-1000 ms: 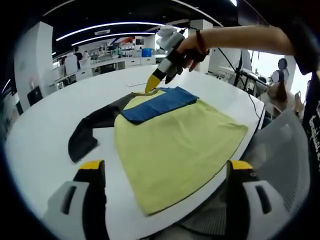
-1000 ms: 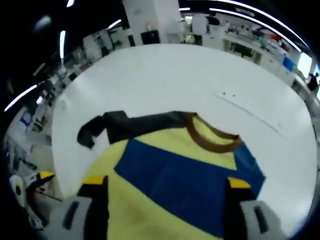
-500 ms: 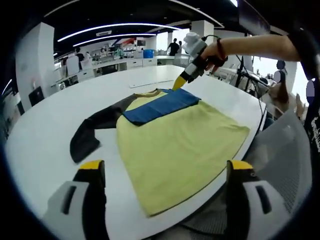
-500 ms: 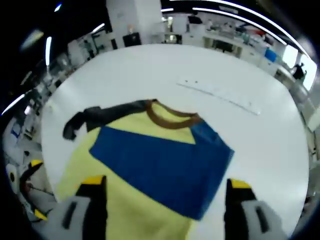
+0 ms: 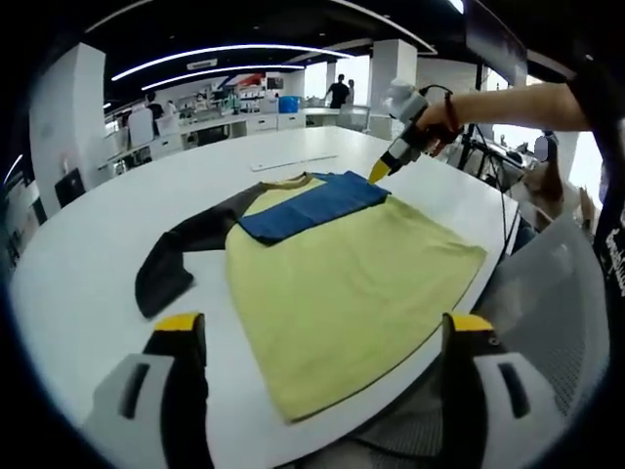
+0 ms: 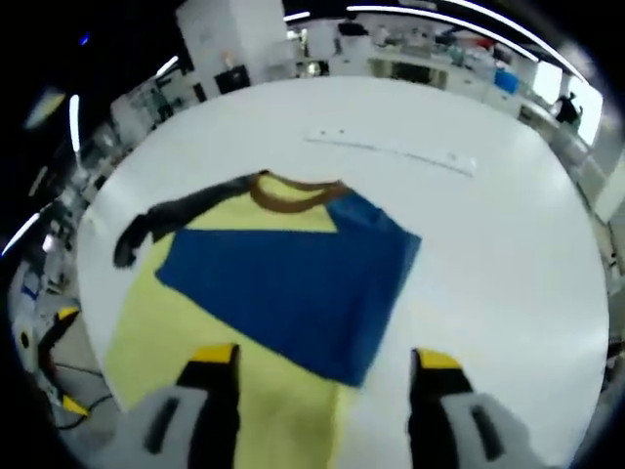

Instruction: Fold the garment on the visible template until the final outline fits inside the template.

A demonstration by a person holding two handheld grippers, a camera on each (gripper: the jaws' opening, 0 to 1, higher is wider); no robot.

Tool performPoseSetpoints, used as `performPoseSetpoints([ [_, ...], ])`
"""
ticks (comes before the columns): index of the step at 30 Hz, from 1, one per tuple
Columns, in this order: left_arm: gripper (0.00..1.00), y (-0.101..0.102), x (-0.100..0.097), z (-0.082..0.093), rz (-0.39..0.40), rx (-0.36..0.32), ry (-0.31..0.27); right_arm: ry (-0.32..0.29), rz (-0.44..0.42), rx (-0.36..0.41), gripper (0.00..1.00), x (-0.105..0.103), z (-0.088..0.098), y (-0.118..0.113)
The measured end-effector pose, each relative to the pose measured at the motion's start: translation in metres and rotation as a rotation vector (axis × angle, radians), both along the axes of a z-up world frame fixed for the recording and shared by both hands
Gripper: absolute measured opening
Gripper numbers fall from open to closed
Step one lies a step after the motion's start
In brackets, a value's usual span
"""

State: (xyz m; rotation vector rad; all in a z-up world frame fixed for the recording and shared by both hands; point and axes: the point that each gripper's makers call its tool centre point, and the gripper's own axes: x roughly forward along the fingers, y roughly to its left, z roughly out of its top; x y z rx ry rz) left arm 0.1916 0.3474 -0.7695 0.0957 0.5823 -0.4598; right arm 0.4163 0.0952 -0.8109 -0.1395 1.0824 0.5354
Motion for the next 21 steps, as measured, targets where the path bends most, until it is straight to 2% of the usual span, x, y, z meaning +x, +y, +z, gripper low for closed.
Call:
performPoseSetpoints([
  [5, 0.98, 0.002, 0.001, -0.001, -0.002, -0.001, 0.0, 0.02, -0.017, -0.007, 0.53, -0.008, -0.008, -0.008],
  [15, 0.97, 0.004, 0.002, -0.001, -0.006, -0.003, -0.001, 0.029, -0.048, -0.017, 0.22, -0.016, -0.021, -0.016],
  [21, 0.96, 0.001, 0.002, 0.0, -0.011, -0.002, -0.002, 0.019, -0.07, -0.025, 0.13, -0.022, -0.025, -0.02],
])
